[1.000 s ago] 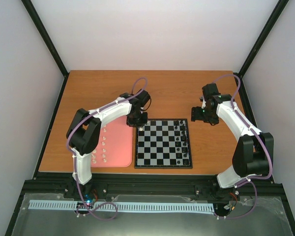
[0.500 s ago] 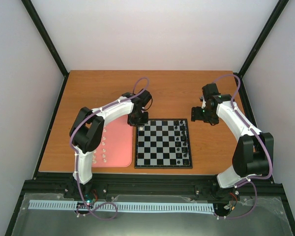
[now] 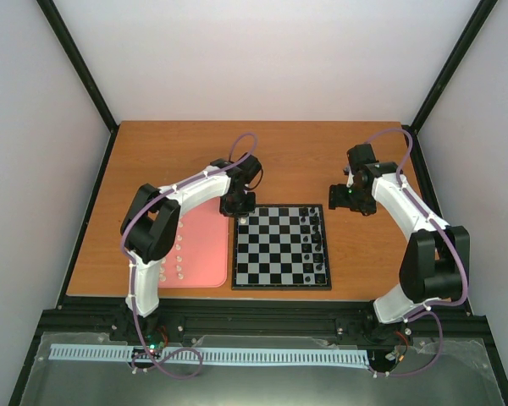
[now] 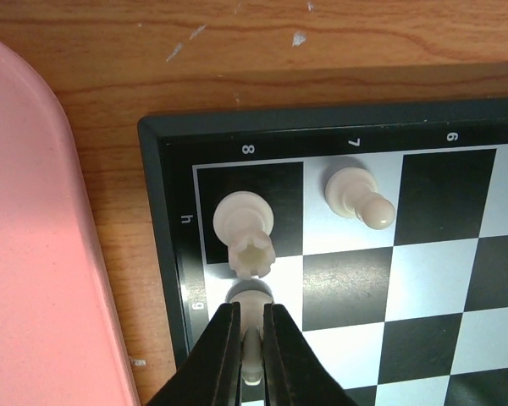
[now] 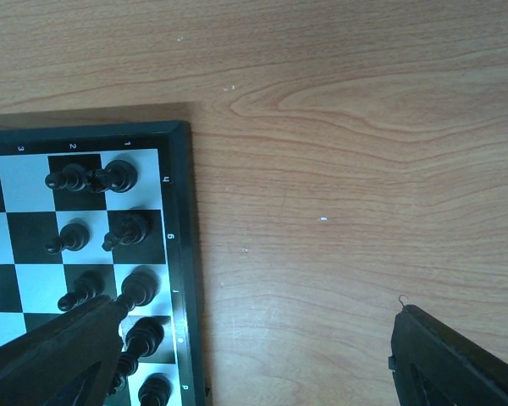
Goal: Set up the chess pieces on the board
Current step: Place the chess piece on the chessboard.
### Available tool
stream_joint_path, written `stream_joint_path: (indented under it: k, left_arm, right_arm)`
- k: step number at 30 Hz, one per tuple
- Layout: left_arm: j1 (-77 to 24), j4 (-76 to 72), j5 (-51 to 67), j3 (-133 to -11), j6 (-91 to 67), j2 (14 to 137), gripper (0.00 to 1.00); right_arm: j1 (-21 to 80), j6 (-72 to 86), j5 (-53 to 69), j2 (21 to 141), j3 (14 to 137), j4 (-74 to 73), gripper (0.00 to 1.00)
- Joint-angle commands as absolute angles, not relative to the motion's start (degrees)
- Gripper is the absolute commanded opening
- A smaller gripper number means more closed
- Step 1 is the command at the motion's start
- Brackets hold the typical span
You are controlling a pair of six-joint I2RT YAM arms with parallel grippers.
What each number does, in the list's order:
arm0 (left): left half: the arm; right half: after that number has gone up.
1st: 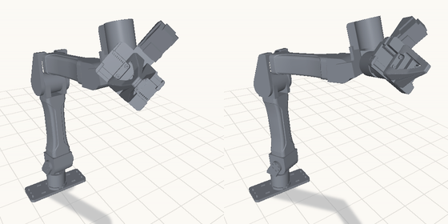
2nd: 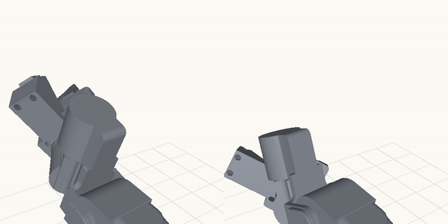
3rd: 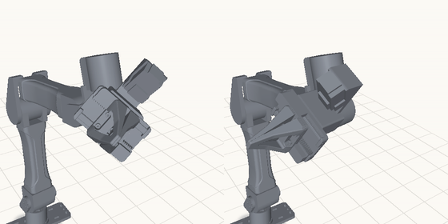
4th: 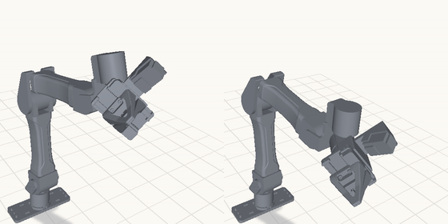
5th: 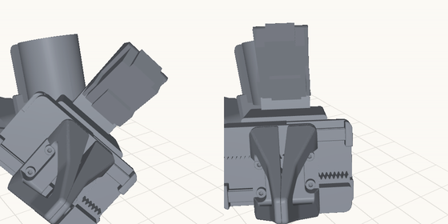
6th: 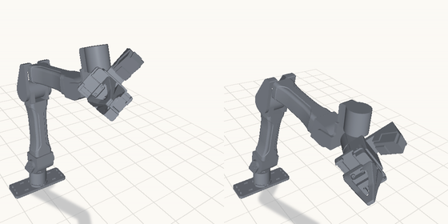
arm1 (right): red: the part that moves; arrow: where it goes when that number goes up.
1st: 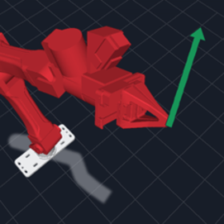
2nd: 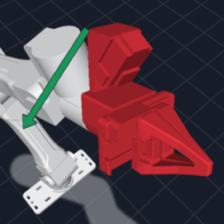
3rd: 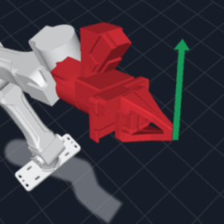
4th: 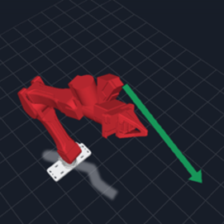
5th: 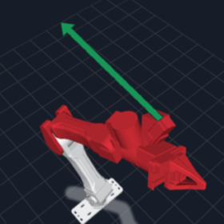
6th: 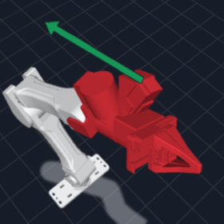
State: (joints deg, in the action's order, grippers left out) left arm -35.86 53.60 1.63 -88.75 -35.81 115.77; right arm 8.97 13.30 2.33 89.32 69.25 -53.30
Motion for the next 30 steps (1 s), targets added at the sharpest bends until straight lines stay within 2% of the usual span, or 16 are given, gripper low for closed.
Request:
stream_joint_path:
  k: [1,11,15,19,23,25,30]
  left_arm:
    - [-36.47,53.53,0.32,-90.62,-36.04,116.46,0.01]
    - [-36.47,53.23,0.66,-90.35,-35.25,115.68,0.27]
    - [-36.47,53.43,0.59,-90.26,-35.16,115.13,0.29]
    - [-36.47,54.56,0.36,-90.62,-34.63,113.76,0.37]
    - [-36.46,57.93,-0.04,-92.05,-32.79,109.02,0.57]
    - [-36.47,59.51,-2.08,-92.20,-32.30,106.47,0.64]
    - [-33.48,60.65,-3.38,-87.15,-32.39,101.14,0.67]
  right_arm:
    - [8.52,12.91,2.29,89.74,69.77,-53.43,1.00]
    - [8.45,12.91,2.77,89.76,70.07,-53.35,1.00]
    - [8.49,12.94,2.90,89.67,70.14,-53.35,1.00]
    - [8.45,13.00,2.93,89.65,70.25,-53.35,1.00]
    - [8.51,13.32,3.25,89.53,70.15,-52.94,1.00]
    - [8.50,13.49,3.57,89.65,70.07,-52.68,1.00]
    - [8.51,13.53,4.45,90.13,70.22,-52.04,1.00]
